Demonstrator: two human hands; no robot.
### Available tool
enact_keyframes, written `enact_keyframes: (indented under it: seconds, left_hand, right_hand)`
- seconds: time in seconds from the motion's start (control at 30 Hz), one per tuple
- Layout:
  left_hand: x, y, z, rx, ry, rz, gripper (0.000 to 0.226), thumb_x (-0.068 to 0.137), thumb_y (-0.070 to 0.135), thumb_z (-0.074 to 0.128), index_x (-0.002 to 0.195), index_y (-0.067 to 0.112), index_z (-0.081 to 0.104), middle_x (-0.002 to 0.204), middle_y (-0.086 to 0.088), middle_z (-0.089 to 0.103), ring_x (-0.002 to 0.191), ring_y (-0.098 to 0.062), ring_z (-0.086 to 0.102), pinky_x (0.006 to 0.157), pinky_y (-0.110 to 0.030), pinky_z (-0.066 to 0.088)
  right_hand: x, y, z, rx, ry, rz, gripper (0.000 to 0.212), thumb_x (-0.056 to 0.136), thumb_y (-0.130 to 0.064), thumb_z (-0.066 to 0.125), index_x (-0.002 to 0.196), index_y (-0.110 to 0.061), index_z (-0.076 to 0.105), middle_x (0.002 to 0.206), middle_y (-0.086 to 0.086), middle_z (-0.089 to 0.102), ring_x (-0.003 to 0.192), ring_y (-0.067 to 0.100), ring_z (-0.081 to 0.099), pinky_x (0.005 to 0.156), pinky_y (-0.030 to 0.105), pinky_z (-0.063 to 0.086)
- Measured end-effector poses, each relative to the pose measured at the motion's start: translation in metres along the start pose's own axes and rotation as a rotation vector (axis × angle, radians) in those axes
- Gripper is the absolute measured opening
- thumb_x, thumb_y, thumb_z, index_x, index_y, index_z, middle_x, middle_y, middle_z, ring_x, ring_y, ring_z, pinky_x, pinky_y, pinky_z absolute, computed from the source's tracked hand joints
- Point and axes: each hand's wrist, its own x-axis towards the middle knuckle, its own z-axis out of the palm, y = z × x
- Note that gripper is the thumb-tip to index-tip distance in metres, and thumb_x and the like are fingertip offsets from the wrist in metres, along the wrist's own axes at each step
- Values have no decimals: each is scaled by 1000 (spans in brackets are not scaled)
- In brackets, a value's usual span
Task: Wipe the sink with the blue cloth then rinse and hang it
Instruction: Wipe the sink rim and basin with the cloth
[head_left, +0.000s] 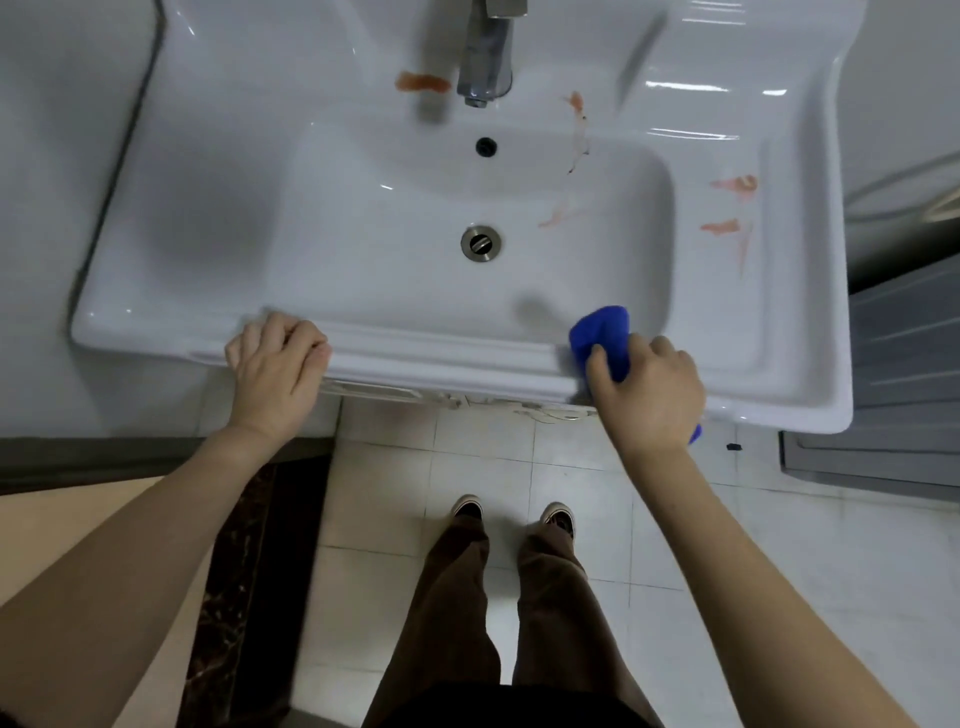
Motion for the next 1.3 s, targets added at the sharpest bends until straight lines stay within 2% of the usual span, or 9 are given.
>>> enact_keyframes:
  seconds: [0.17,0.3,0.5,0.7,0.8,0.9,1.1,1.2,1.3]
  left_hand:
    - [0,-4,-3,19,-22,-4,34,92,40,35,93,17,59,104,-7,51,98,-31,45,89,-37,26]
    - [-1,-3,-5,-3,-61,-15,37,91,44,31,95,19,59,107,-6,50,101,-30,44,91,-39,26]
    - [0,-3,-6,-12,-93,-17,38,92,45,29,97,20,58,108,-6,49,103,-30,43,93,-39,25]
    - [12,12,-29,18,-190,-38,46,89,45,26,104,19,61,112,-8,58,108,-32,47,92,-44,36]
    - [11,65,-36,-83,-106,5,52,89,43,31,119,14,62,118,-11,63,111,-34,53,94,-42,41]
    - [6,135,-16,-173,-158,134,55,88,46,30,120,15,62,117,-8,65,110,-32,56,92,-38,42]
    - [-7,230,48,-174,-178,226,39,91,47,42,103,22,70,101,3,67,94,-25,58,82,-37,44]
    - [-15,237,62,-82,-99,208,31,91,51,49,87,28,71,87,10,64,85,-20,55,75,-35,38]
    - [-17,232,66,-93,-50,223,31,92,51,50,89,29,72,87,9,65,86,-21,57,74,-35,38]
  right_hand:
    - [-24,-118,35,120,-86,-238,33,88,-37,59,69,-10,57,63,4,41,62,23,33,50,29,18]
    - [-10,-55,16,53,-73,-213,37,90,-41,55,69,-11,55,64,8,52,63,24,38,52,30,25]
    - [15,66,-24,-77,21,-12,45,91,-45,45,62,-11,41,58,3,39,60,28,41,50,28,20]
    - [15,62,-24,-93,3,31,44,92,-38,54,62,-9,42,59,7,42,60,29,41,49,27,21]
    - [14,61,-26,-95,-6,31,44,92,-40,54,63,-10,41,59,6,42,60,28,41,49,27,20]
    - [14,61,-27,-85,-4,36,44,92,-40,54,64,-11,39,59,5,41,60,28,40,49,27,18]
    - [16,66,-22,-45,19,27,42,90,-43,53,66,-13,38,60,5,43,61,27,41,50,28,23]
    - [15,68,-20,-19,39,29,41,89,-43,54,65,-14,37,60,4,42,62,25,40,50,28,23]
    - [16,69,-24,-24,29,-47,41,88,-44,56,66,-15,39,60,3,41,66,25,37,53,30,24]
